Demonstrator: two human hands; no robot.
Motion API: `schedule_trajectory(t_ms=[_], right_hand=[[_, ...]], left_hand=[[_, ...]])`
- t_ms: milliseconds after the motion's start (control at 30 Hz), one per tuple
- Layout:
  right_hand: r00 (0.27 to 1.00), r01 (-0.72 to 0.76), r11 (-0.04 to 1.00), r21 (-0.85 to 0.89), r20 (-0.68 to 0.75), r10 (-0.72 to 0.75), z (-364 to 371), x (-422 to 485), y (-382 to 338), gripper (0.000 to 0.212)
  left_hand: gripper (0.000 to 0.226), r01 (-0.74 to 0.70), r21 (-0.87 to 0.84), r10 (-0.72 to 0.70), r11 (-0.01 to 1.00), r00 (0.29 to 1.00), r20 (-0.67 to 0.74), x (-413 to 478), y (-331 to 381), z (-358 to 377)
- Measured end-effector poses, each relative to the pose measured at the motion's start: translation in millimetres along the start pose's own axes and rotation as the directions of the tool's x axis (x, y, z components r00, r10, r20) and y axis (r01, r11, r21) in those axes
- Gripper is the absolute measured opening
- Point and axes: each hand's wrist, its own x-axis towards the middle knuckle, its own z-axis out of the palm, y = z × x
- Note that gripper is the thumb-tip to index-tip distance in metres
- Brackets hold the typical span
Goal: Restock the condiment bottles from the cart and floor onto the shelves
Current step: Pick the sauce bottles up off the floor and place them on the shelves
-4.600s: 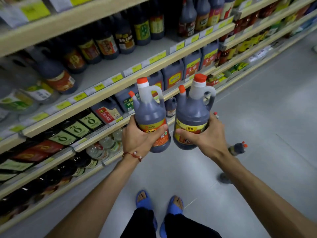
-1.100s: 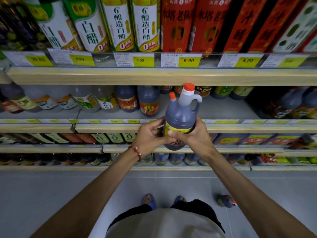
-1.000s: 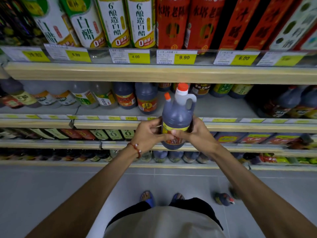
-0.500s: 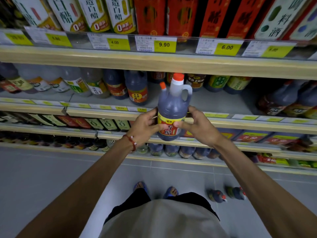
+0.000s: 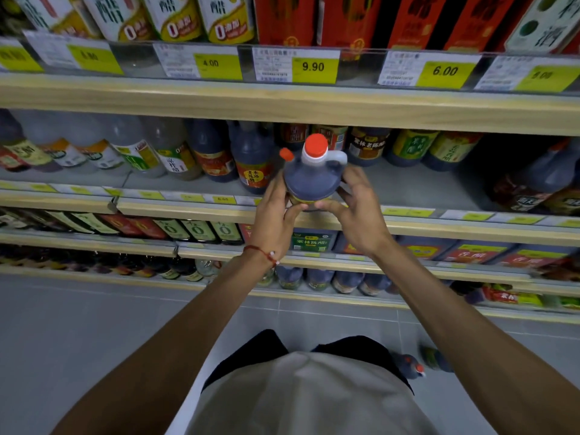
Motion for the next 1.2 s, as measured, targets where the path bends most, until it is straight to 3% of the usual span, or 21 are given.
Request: schedule_trajectory(t_ms=[433,833,1200], right_hand=[[0.967,0.205,0.975,-0.081,-0.137,-0.215,37,26,31,0.061],[0.965,0.147,0.988,-0.041,-0.214,-0.153,45,49,38,0.061],[0.974,0.045,0.997,0.057,-0.225,-0.031,57,74,58,0.059]], left_hand=[[0.065,-0.234,0.041,0.237,0.971,0.962,-0.136,22,-51,-5],[0.061,-0.216,0.166,0.239,0.962,0.961,-0.135,50,-53,-7],[0.065,-0.106,0.087,0.118,0.99,0.984,-0.136,82,-85,8]])
